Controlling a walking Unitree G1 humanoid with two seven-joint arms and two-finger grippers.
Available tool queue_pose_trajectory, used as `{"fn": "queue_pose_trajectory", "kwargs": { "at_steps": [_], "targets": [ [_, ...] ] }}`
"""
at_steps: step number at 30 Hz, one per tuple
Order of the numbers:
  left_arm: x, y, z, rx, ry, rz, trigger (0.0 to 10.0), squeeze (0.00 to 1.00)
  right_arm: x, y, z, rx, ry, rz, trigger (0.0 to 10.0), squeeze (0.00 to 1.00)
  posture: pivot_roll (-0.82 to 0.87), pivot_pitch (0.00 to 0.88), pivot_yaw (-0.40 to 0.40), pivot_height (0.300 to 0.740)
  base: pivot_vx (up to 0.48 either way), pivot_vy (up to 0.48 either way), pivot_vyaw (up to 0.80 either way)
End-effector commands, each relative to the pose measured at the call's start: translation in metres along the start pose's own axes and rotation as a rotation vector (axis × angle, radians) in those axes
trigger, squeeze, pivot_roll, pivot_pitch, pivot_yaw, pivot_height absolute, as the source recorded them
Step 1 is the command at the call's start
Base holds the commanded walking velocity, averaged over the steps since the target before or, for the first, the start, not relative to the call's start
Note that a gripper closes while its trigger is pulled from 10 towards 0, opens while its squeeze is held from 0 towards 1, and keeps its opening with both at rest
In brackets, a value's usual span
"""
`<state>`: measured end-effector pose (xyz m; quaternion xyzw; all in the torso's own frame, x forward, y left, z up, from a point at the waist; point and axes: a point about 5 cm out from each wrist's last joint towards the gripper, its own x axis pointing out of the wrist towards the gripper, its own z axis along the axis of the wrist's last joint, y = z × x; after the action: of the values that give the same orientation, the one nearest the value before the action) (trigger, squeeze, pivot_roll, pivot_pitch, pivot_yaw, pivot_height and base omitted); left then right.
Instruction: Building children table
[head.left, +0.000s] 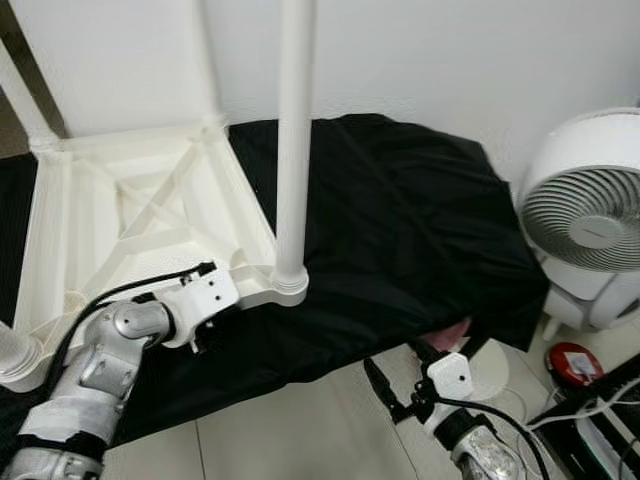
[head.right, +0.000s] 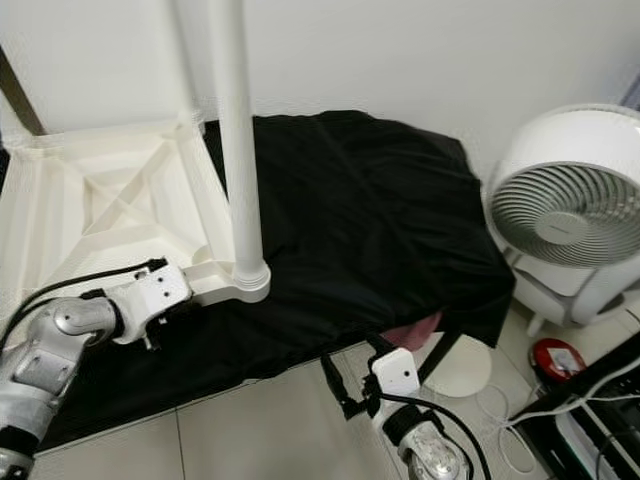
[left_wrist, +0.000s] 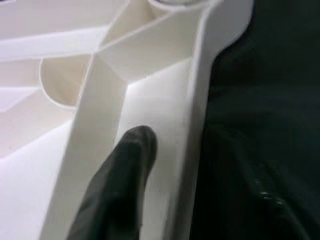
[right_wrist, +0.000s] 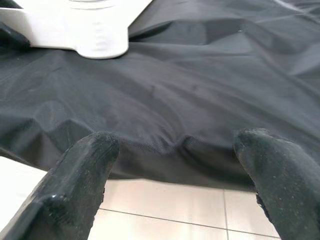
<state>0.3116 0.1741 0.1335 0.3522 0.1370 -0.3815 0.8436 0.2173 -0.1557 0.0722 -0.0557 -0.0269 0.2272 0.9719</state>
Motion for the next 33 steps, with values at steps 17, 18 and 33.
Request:
{"fn": "queue_pose_trajectory", "kwargs": {
  "at_steps": [17, 18, 33],
  "targets": [
    [-0.005, -0.004, 0.015, -0.203, -0.184, 0.065, 10.0, 0.0, 0.012, -0.01, 0.029, -0.011, -0.107, -0.001, 10.0, 0.0, 0.04, 0.1, -0.066, 0.74, 0.0, 0.0, 0.0],
    [-0.005, -0.004, 0.015, -0.203, -0.184, 0.065, 10.0, 0.0, 0.012, -0.01, 0.029, -0.011, -0.107, -0.001, 10.0, 0.0, 0.04, 0.1, -0.066, 0.74, 0.0, 0.0, 0.0],
    [-0.034, 0.0, 0.066, -0.386, -0.604, -0.046, 10.0, 0.0, 0.059, -0.022, 0.071, -0.028, -0.225, 0.031, 10.0, 0.0, 0.06, 0.088, -0.079, 0.74, 0.0, 0.0, 0.0]
  ]
}}
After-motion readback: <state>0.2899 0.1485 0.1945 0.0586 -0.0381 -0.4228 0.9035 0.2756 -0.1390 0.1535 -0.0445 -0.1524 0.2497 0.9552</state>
